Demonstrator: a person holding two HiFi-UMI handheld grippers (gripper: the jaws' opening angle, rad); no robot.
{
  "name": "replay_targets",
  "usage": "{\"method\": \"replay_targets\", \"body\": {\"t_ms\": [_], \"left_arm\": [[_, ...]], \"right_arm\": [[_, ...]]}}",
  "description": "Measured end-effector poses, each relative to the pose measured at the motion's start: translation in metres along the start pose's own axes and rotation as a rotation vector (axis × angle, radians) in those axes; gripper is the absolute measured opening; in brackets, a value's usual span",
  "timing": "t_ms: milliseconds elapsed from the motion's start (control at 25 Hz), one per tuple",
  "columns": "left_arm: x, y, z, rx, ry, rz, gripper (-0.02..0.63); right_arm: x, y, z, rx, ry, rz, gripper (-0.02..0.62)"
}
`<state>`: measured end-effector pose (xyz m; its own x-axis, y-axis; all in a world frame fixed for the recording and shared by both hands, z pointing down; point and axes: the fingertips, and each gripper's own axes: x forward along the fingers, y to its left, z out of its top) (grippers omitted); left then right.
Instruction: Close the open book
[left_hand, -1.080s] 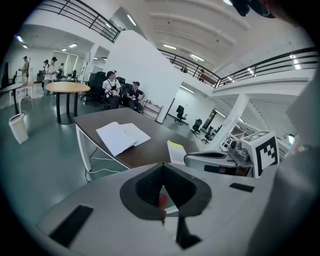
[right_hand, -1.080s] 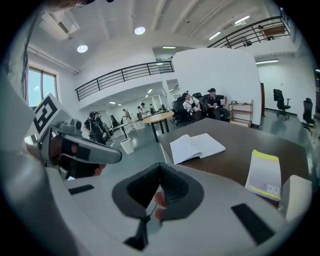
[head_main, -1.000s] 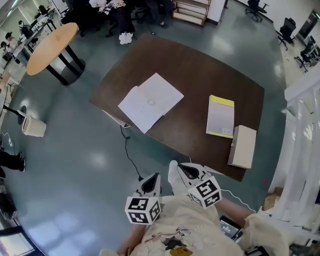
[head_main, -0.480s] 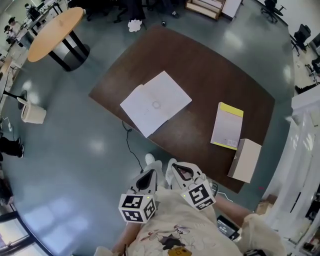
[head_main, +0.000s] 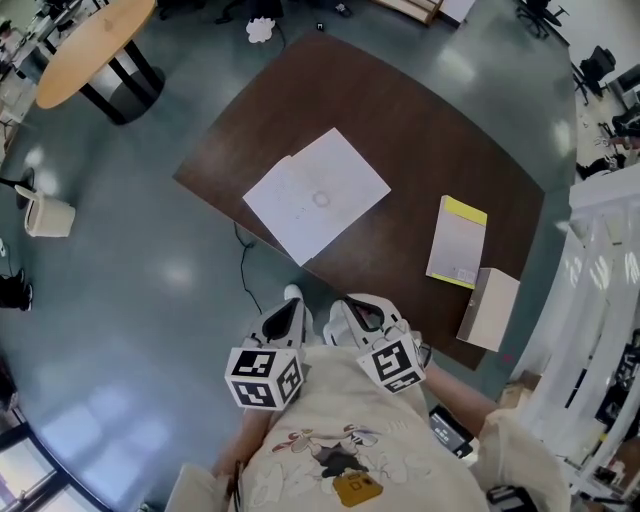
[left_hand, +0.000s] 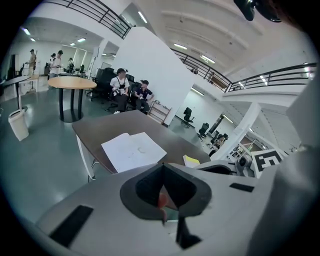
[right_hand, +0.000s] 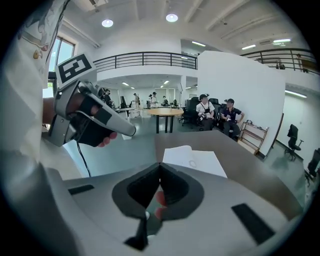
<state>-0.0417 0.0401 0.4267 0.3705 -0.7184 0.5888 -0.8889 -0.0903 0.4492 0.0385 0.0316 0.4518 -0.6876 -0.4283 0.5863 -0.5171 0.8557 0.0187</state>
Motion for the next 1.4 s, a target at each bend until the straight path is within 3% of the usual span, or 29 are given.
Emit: {"method": "replay_targets", "body": {"t_ms": [440,560,720,1000,1400], "left_arm": [[0.020,0.053,0.033,0.042,0.008,-0.099,0.006],[0.028,0.058,0.031,0.057,0.028,-0.123,0.006],[0.037,0.062,0.031,0.065,0.029,-0.131,0.006],[0.042,0.069,0.026,0.020,0.022,-0.113,0.006],[0.040,0.089,0.030,-0.031,-0.010,-0.043,0.006]], "right_arm": [[0.047,-0.010,0.018,-0.102,0.047,-0.118,0.010],[0.058,-0.011,0.013,-0.159,0.067,-0.126,0.102],[0.073,-0.011,0.005,-0.347,0.087,-0.128,0.154],[0.101,-0.012,-0.014,-0.826,0.081,-0.125,0.203],[0.142,-0.034,-0.068,-1.075,0.112,-0.068,0.264]]}}
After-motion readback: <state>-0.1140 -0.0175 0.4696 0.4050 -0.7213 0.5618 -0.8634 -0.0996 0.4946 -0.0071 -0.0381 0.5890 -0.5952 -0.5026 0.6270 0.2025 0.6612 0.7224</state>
